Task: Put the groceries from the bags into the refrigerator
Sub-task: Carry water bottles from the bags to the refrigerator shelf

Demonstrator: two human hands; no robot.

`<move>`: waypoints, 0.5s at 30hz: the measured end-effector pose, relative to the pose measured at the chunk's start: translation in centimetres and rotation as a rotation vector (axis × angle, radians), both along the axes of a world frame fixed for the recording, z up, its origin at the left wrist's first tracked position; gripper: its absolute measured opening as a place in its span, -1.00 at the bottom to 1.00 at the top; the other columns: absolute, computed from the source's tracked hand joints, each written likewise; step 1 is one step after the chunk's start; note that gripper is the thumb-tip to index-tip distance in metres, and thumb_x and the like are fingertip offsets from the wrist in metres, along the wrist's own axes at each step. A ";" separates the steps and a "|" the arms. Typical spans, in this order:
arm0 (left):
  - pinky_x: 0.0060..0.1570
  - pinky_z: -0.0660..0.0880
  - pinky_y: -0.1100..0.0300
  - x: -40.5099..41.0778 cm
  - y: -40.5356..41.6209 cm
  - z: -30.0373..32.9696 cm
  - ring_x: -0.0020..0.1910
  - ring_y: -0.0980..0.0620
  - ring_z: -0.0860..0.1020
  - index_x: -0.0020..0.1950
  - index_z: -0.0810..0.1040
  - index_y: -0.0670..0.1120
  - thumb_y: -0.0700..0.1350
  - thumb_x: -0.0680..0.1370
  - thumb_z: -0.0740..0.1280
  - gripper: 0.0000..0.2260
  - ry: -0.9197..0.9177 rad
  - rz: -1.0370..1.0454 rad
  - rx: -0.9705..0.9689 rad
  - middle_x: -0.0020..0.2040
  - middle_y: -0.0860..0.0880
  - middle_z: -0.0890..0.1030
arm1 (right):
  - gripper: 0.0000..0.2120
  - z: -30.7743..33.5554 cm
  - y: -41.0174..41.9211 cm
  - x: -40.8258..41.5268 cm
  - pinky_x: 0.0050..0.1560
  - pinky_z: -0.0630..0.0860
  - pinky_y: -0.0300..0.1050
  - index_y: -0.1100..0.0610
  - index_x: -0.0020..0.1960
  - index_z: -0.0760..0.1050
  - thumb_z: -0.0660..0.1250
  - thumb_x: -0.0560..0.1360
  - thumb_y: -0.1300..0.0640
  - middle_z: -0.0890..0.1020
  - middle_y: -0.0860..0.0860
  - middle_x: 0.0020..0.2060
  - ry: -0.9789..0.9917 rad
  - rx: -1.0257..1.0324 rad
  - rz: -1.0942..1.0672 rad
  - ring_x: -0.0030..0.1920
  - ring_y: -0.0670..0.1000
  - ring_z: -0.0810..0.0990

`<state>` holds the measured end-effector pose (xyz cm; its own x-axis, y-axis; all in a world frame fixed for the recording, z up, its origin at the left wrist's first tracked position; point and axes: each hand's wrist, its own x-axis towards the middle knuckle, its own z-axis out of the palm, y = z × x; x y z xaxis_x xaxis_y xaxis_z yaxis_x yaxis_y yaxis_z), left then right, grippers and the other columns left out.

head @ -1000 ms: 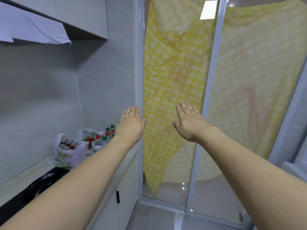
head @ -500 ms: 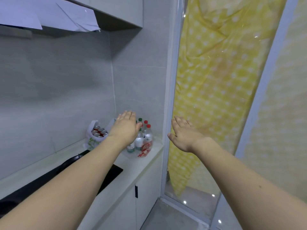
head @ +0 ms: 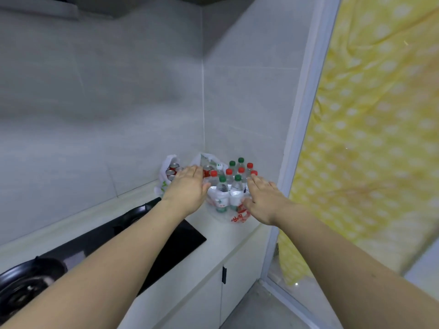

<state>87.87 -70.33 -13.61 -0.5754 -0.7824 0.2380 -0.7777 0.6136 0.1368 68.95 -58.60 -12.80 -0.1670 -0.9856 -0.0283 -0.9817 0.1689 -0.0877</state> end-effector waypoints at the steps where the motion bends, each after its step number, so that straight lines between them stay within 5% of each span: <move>1: 0.55 0.02 0.03 -0.2 -1.1 -0.5 0.57 -0.12 0.12 0.58 0.14 -0.22 0.05 0.70 0.06 -0.47 0.002 0.008 0.013 0.58 -0.21 0.18 | -0.38 -0.4 -1.3 -0.3 0.53 -0.21 -0.03 0.18 0.60 -0.17 -0.06 0.67 -0.08 -0.15 0.12 0.59 -0.003 0.011 0.003 0.58 0.07 -0.17; 15: 0.21 0.42 -0.01 -6.5 -15.0 -6.5 0.32 -0.16 0.45 0.42 0.36 -0.19 0.02 0.66 0.19 -0.59 0.110 0.082 0.261 0.33 -0.17 0.47 | -0.33 -6.8 -16.5 -7.8 0.56 -0.04 0.04 0.18 0.60 -0.13 0.08 0.64 -0.07 -0.04 0.08 0.59 -0.325 0.027 -0.079 0.58 0.09 -0.08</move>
